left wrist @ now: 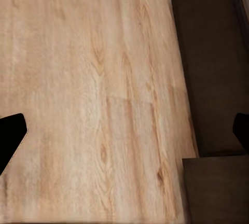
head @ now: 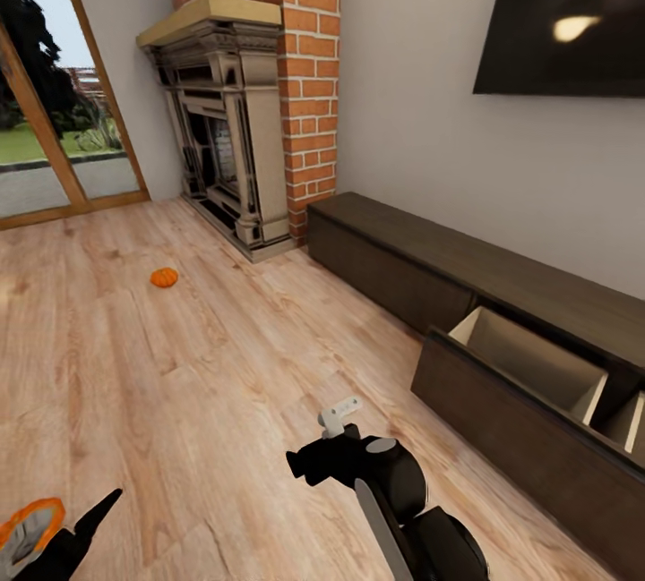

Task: Place each of the two pumpkins and all three candles from the living room inside a cabinet in the living room (use any cabinet), then make sure every cabinet is closed, and position the cauldron so it is next to a table in the living room.

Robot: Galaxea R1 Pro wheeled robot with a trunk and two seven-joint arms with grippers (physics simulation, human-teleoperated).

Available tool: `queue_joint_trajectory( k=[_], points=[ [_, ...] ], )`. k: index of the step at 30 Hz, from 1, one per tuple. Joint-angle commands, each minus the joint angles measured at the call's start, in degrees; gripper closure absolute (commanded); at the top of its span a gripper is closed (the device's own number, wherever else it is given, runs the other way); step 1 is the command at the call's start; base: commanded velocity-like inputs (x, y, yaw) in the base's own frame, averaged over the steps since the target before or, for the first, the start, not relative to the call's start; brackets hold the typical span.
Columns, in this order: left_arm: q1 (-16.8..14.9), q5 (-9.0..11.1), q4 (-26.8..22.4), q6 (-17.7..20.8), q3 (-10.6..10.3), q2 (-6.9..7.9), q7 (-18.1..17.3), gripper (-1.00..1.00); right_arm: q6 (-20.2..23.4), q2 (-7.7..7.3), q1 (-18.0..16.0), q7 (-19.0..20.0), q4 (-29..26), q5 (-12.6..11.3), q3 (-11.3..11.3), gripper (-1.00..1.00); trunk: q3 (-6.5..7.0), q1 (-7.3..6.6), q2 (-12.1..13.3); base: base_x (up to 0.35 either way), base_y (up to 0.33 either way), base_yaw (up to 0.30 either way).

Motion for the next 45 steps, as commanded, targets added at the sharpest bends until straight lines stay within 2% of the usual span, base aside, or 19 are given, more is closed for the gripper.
queue_joint_trajectory(
  k=[1, 10, 18, 34, 40, 45],
  points=[
    [0.0, 0.4, 0.1, 0.5, 0.1, -0.01, -0.2, -1.0, 0.2, 0.01, -0.1, -0.2, 0.0, -0.3, 0.0, -1.0, -0.08, -0.01, 0.0, 0.0, 0.0, 0.277],
    [0.0, 0.0, 2.1, 0.2, 0.4, -0.1, -0.7, -1.0, 0.2, -0.17, -0.3, -0.5, 0.0, 0.2, 0.3, -1.0, -0.31, -0.01, 0.0, 0.0, 0.0, 0.288],
    [0.0, 0.0, 2.3, 0.2, 0.4, -0.09, -0.6, -1.0, 0.2, -0.07, -0.3, -4.4, 0.0, -0.2, 0.6, -1.0, -0.34, -0.01, 0.0, 0.0, 0.0, 0.299],
    [0.0, 0.0, 2.9, 0.2, 0.6, -0.02, -0.8, -1.0, 0.2, -0.15, -0.3, -4.8, 0.0, -0.2, 0.8, -1.0, 0.09, -0.01, 0.0, 0.0, 0.001, 0.3],
    [0.0, 0.0, 3.3, 0.2, 0.6, 0.04, -0.8, -1.0, 0.2, -0.15, -0.3, -4.8, 0.0, -0.2, 0.9, -1.0, 0.36, -0.01, 0.0, 0.06, 0.182, 0.294],
    [-1.7, -0.2, 8.2, 0.2, 0.1, 0.84, -0.9, -1.0, 0.2, -0.17, -0.3, -4.6, 0.1, -0.2, 1.4, -1.0, 0.55, -0.01, 0.0, 0.164, 0.268, 0.286]
  ],
)
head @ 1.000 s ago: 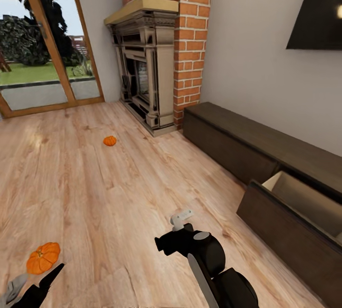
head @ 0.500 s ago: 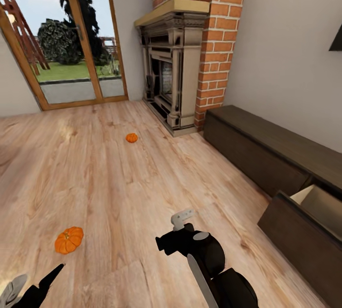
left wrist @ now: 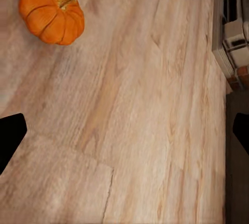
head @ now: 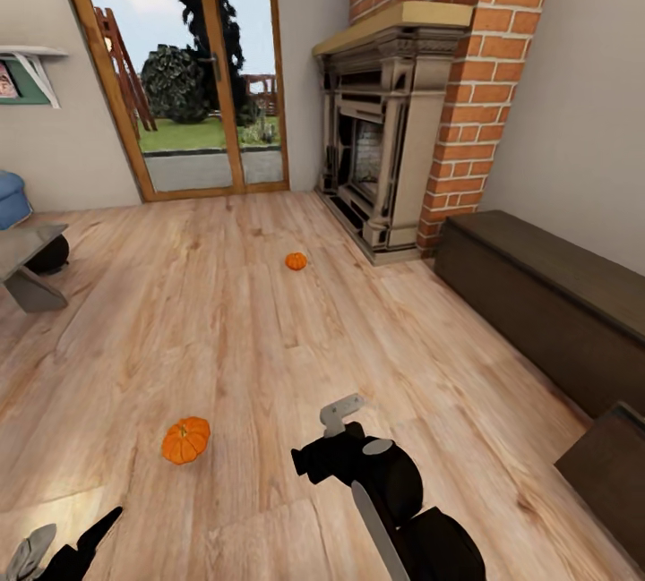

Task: Place each of the two pumpkins and all three candles from the living room inside a cabinet in the living room (use any cabinet), then make sure every cabinet is closed, and position the cauldron so it is next to a table in the living room.

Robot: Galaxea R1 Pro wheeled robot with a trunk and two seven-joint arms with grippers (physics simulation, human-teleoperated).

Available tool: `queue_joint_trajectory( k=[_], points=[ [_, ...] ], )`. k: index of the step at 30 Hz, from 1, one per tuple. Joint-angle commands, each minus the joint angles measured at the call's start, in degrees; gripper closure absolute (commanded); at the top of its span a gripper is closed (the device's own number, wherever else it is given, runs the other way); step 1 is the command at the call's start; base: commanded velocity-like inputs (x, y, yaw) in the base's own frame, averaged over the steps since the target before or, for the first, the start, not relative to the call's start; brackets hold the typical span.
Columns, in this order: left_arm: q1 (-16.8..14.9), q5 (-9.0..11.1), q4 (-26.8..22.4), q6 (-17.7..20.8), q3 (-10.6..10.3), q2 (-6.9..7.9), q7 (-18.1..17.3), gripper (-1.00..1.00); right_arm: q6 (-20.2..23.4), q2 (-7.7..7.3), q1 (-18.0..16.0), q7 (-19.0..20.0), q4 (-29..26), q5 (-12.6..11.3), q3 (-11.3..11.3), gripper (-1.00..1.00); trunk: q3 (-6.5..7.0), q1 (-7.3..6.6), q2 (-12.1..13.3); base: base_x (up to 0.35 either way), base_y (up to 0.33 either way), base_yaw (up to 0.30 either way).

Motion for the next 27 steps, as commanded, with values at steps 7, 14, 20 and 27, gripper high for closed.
queue_joint_trajectory(
  k=[7, 14, 20, 27],
  points=[
    [-9.3, 0.4, 12.3, 1.5, -0.1, 4.28, -0.6, -1.0, 0.2, -0.23, -0.1, -0.1, 0.8, -1.0, -0.3, -1.0, 0.02, 0.01, 0.0, 0.216, 0.269, 0.104],
    [-17.1, -0.2, 23.0, 6.0, -0.8, 8.42, -5.8, -1.0, -1.9, -0.38, -0.8, 4.3, 0.2, -1.1, -1.6, -1.0, 0.03, 0.01, 0.0, 0.242, 0.255, 0.009],
    [-20.1, -4.1, 33.3, 6.3, -3.0, 11.34, -12.5, -1.0, -2.6, -0.4, -6.6, 18.7, 0.1, -3.5, -10.7, -1.0, 0.03, 0.01, 0.0, 0.255, 0.243, 0.001],
    [-21.4, -5.4, 37.0, 2.7, -7.5, 12.12, -17.8, -1.0, -2.2, -0.16, -11.1, 24.8, 0.4, -5.1, -22.7, -1.0, 0.03, 0.01, 0.0, 0.257, 0.241, 0.0]
  ],
)
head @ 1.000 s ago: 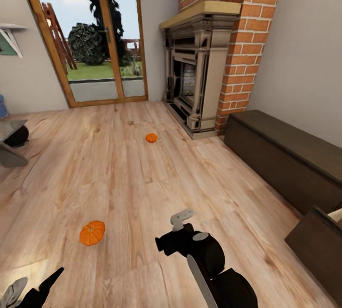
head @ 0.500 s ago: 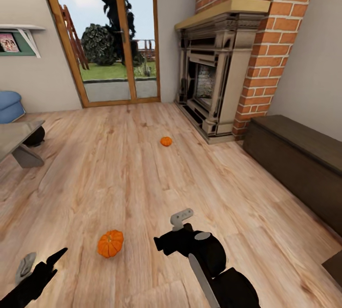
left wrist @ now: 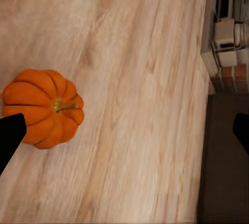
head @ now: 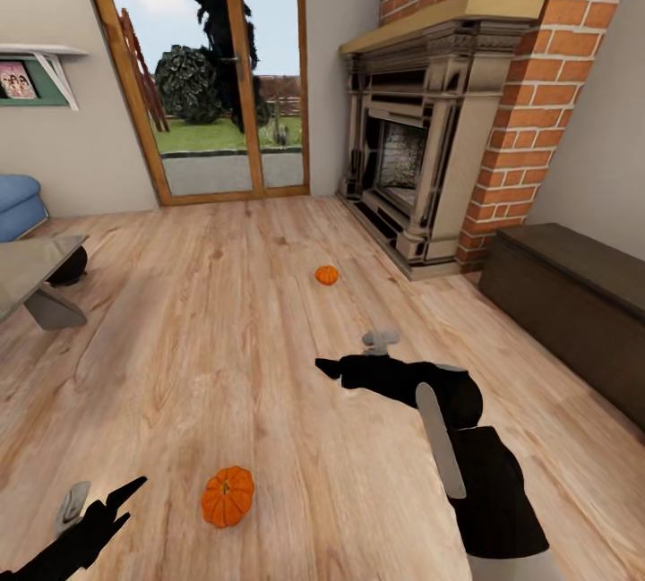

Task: Place each of the two pumpkins and all three candles from the living room inside a cabinet in the living room (use any cabinet), then make sure every cabinet is closed, and position the cauldron so it is next to a table in the living room.

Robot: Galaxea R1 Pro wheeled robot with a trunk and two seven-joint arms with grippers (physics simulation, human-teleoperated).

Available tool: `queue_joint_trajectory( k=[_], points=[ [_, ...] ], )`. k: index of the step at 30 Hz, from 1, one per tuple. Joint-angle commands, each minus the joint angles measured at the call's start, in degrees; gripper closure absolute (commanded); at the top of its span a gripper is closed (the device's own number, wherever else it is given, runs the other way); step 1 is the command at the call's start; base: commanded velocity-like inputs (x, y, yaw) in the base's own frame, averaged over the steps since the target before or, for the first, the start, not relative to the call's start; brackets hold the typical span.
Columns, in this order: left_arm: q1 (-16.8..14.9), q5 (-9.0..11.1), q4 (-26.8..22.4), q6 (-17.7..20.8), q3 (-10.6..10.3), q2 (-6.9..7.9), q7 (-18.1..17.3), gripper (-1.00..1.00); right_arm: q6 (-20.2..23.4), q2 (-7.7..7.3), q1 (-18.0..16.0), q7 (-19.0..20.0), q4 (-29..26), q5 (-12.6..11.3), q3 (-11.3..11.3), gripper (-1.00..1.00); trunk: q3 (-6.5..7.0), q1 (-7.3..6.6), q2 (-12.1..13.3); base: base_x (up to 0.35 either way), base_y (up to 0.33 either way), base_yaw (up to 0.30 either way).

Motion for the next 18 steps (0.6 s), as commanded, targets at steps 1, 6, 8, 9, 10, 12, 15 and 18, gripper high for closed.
queue_joint_trajectory(
  k=[1, 6, 8, 9, 10, 12, 15, 18],
  points=[
    [-0.1, 0.3, 0.3, 0.1, -0.5, 0.04, -0.6, -1.0, 0.4, -0.01, -0.6, 0.3, -0.2, -0.8, -3.5, -1.0, -0.05, 0.01, 0.0, 0.258, 0.242, 0.0],
    [-0.3, 0.1, 1.1, -0.4, -1.3, -0.05, -2.9, -1.0, 0.4, -0.22, -1.5, 0.9, -0.2, -1.6, -8.0, -1.0, -0.05, 0.01, 0.0, 0.26, 0.242, 0.0],
    [-0.3, -0.3, 1.2, -0.9, -1.7, -0.2, -3.9, -1.0, 0.4, -0.32, -1.6, 3.1, -0.3, -1.8, -8.8, -1.0, -0.05, 0.01, 0.0, 0.261, 0.242, 0.0],
    [-0.3, -0.3, 1.2, -0.9, -1.7, -0.2, -3.9, -1.0, 0.4, -0.32, -1.6, 3.1, -0.3, -1.8, -8.8, -1.0, -0.05, 0.01, 0.0, 0.261, 0.242, 0.0],
    [-0.3, -0.6, 1.2, -1.0, -2.0, -0.24, -4.0, -1.0, 0.4, -0.33, -1.6, 3.8, -0.4, -1.8, -8.9, -1.0, -0.05, 0.01, 0.0, 0.262, 0.242, 0.0],
    [-0.8, -1.2, 0.9, -1.2, -3.9, -0.87, -4.3, -1.0, 0.3, -0.39, -1.6, 6.6, -0.4, -1.9, -9.0, -1.0, -0.05, 0.01, 0.0, 0.262, 0.242, 0.0],
    [-2.1, -1.6, 0.8, -1.3, -6.4, -1.55, -4.4, -1.0, 0.0, -0.51, -1.5, 8.6, -0.4, -1.8, -8.9, -1.0, -0.05, 0.01, 0.0, 0.236, 0.187, 0.0],
    [-2.5, -1.5, 0.6, -1.0, -7.1, -1.72, -4.5, -1.0, -0.2, -0.55, -1.5, 9.2, -0.4, -1.8, -8.9, -1.0, -0.05, 0.01, 0.0, 0.095, 0.066, 0.0]
  ],
)
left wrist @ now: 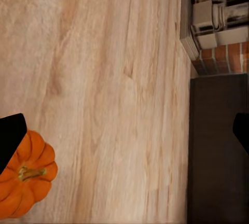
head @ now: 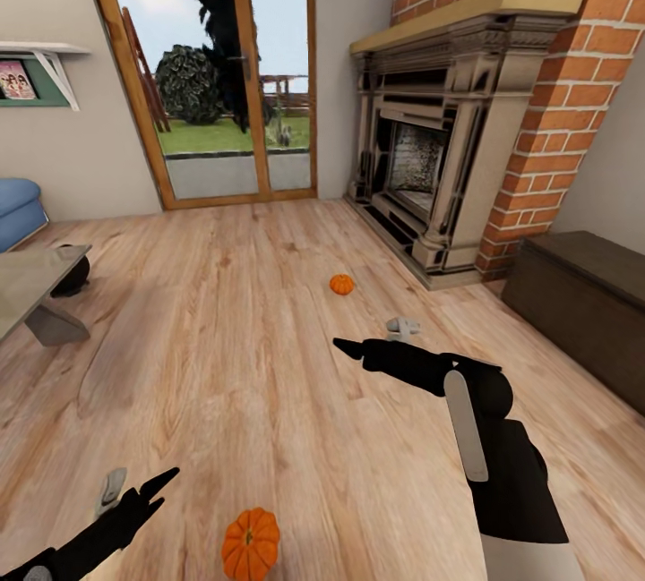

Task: Place each of the two pumpkins and all three candles from the living room inside a cabinet in the living room (use any cabinet), then make sure every cabinet is closed, and position the cauldron so it is next to a table in the living room.

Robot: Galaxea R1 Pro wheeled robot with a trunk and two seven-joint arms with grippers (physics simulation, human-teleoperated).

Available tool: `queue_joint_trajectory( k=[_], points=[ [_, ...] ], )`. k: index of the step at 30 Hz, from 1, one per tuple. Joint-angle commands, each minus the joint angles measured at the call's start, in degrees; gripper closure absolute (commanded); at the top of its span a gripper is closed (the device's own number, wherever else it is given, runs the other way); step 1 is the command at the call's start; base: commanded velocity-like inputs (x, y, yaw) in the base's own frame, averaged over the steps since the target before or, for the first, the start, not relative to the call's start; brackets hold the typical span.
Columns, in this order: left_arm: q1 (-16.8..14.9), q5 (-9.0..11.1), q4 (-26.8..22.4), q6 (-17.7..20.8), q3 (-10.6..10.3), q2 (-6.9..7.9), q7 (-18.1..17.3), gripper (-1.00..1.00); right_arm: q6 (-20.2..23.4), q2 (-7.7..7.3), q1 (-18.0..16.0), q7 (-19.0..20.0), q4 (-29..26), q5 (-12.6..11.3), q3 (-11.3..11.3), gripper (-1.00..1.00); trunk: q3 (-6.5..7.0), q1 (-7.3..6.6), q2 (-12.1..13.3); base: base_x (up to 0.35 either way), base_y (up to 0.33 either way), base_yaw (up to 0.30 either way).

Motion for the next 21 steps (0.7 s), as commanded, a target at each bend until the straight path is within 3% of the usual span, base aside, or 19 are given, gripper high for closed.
queue_joint_trajectory(
  k=[1, 4, 8, 11, 13, 15, 17, 20, 21],
  points=[
    [-0.1, 0.4, -0.1, 0.6, 0.0, -0.03, -0.2, -1.0, 0.4, 0.06, 0.0, 0.4, 0.0, 0.1, -0.1, -1.0, -0.05, 0.0, 0.0, 0.044, 0.03, 0.0],
    [-0.3, 0.3, -1.7, 1.9, -0.3, 0.03, -1.9, -1.0, 0.8, -0.01, 0.0, 0.7, 0.0, 0.0, -0.1, -1.0, -0.05, 0.0, 0.0, 0.025, 0.017, 0.0],
    [-0.6, -1.8, -3.9, 2.5, -3.4, 1.87, -3.0, -1.0, 3.3, -0.15, -0.2, 1.0, -0.1, 0.1, -0.5, -1.0, -0.05, 0.0, 0.0, 0.008, 0.005, 0.0],
    [-0.7, -2.7, -5.1, 3.1, -4.8, 2.13, -3.2, -1.0, 3.3, -0.32, -0.6, 1.0, -0.1, 0.1, -0.7, -1.0, -0.05, 0.0, 0.0, 0.002, 0.001, 0.0],
    [-0.7, -2.9, -6.2, 5.1, -5.2, 1.87, -2.9, -1.0, 3.3, -1.4, -0.8, 1.1, -0.1, 0.1, -0.8, -1.0, -0.05, 0.0, 0.0, 0.0, 0.0, 0.0],
    [-0.8, -3.0, -7.1, 7.9, -5.4, 1.53, -2.7, -1.0, 3.3, -3.94, -0.8, 2.1, -0.1, 0.1, -0.8, -1.0, -0.27, 0.02, 0.0, 0.0, 0.0, 0.0],
    [-0.8, -3.2, -7.9, 8.8, -5.6, 1.61, -2.8, -1.0, 3.3, -5.21, -0.9, 4.5, -0.1, 0.1, -0.8, -1.0, -0.72, 0.07, -0.1, 0.0, 0.0, 0.0],
    [-0.9, -4.2, -8.9, 8.9, -5.9, 1.93, -2.7, -1.0, 3.3, -6.02, -0.9, 8.5, -0.1, 0.2, -0.8, -1.0, -1.38, 0.15, -0.1, 0.0, 0.0, 0.0],
    [-1.7, -5.9, -9.2, 9.0, -6.3, 2.01, -2.6, -1.0, 3.3, -6.26, -1.0, 9.7, -0.1, 0.2, -0.8, -1.0, -1.6, 0.18, -0.1, 0.0, 0.0, 0.0]
  ],
)
